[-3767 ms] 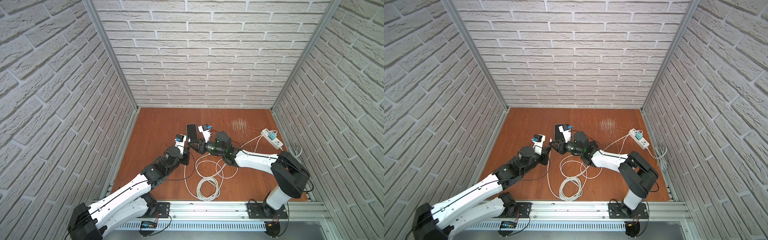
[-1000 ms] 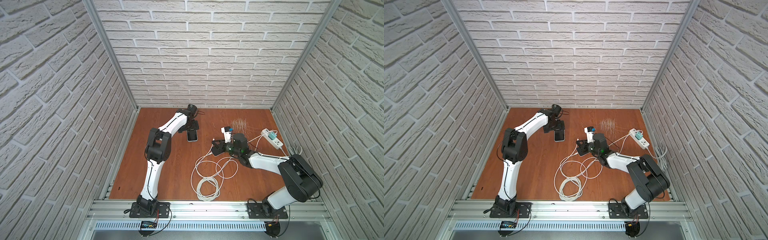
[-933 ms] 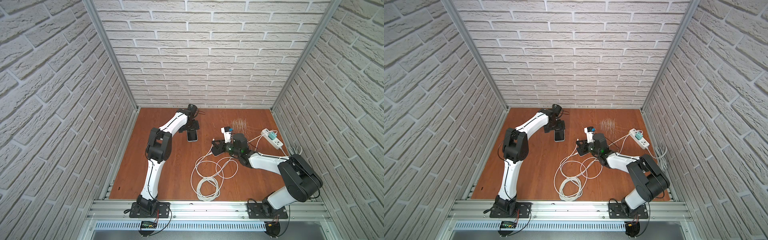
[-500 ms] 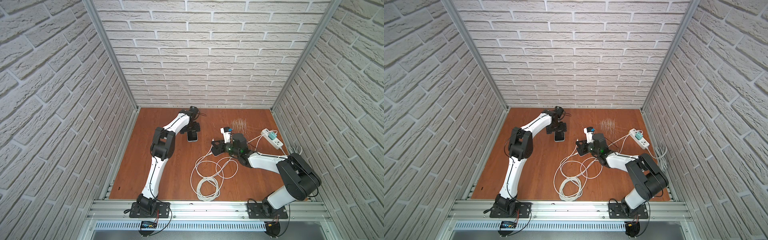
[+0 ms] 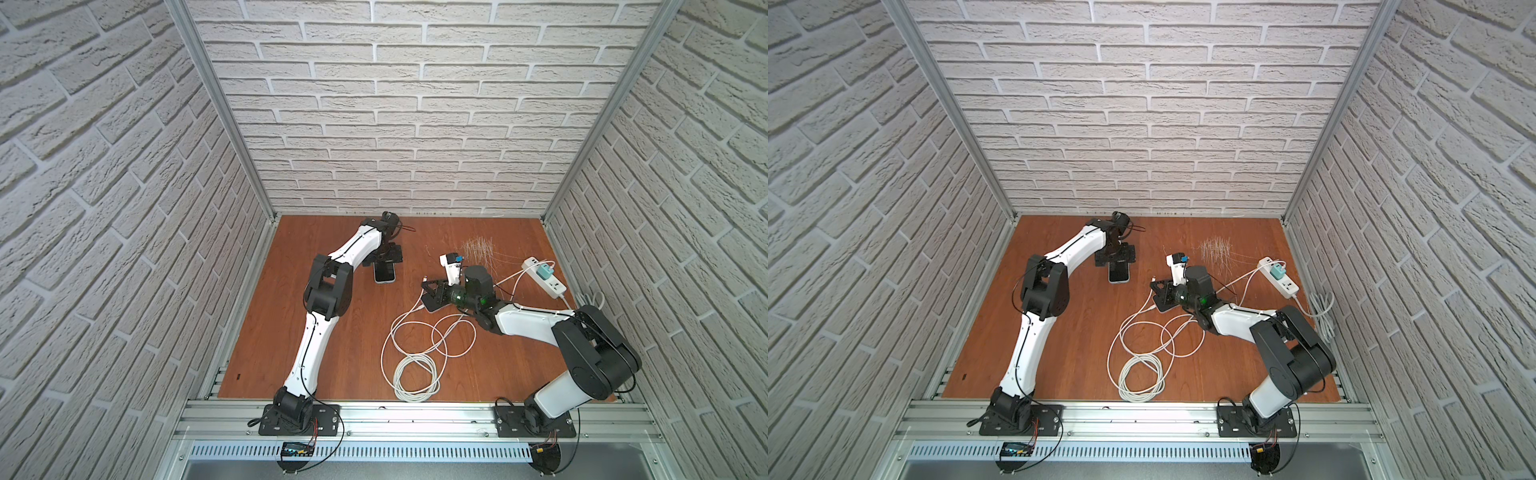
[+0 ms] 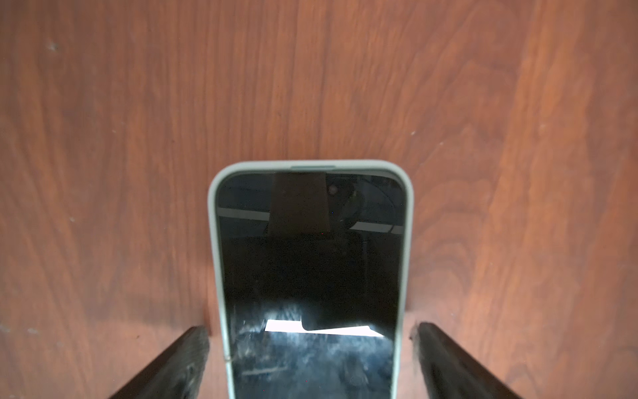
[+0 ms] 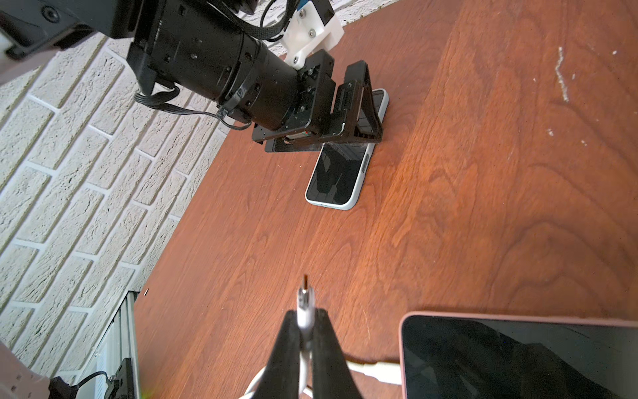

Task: Plug the charging cable into the phone
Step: Pick up the phone at the center of the board.

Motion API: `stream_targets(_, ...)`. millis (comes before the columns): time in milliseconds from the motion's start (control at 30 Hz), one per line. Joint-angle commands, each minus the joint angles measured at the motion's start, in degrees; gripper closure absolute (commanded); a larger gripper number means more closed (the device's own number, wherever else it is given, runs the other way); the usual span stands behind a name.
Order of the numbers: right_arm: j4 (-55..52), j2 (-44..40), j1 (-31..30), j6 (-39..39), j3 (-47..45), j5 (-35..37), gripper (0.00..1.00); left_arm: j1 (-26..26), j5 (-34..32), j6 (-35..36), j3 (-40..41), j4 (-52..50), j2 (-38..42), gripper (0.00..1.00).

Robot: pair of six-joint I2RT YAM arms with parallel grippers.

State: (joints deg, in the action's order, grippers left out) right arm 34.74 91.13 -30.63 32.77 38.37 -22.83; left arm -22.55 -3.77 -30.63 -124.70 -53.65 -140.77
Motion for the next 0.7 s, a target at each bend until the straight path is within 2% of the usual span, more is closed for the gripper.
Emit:
stream_targets(0,2.49,0.18,0.22,-0.08,1.1,-0.72,0.97,-0.21,-1.45,0.41,-1.33,-2.71,-1.79,0.02)
stream_targets(167,2.47,0.19,0.22,-0.08,1.11,-0.57,0.97,-0.2,-1.4,-0.02,-2.8,-4.27,-3.78,0.03)
stream_targets(367,2.39,0.1,0.22,-0.08,1.09,-0.6,0.97,-0.16,-1.43,-0.09,-3.94,-5.14,-5.28,0.13)
stream_targets(500,2.43,0.1,0.23,-0.1,1.1,-0.56,0.97,-0.22,-0.81,0.42,-3.92,-4.87,-5.69,0.29)
stream_targets(600,2.41,0.1,0.22,-0.08,1.13,-0.64,0.97,-0.26,0.47,0.8,-3.67,-4.25,-5.47,0.5)
stream_targets(667,2.45,0.12,0.22,-0.1,1.09,-0.8,0.97,-0.38,1.22,0.82,-2.02,-2.55,-3.84,0.6)
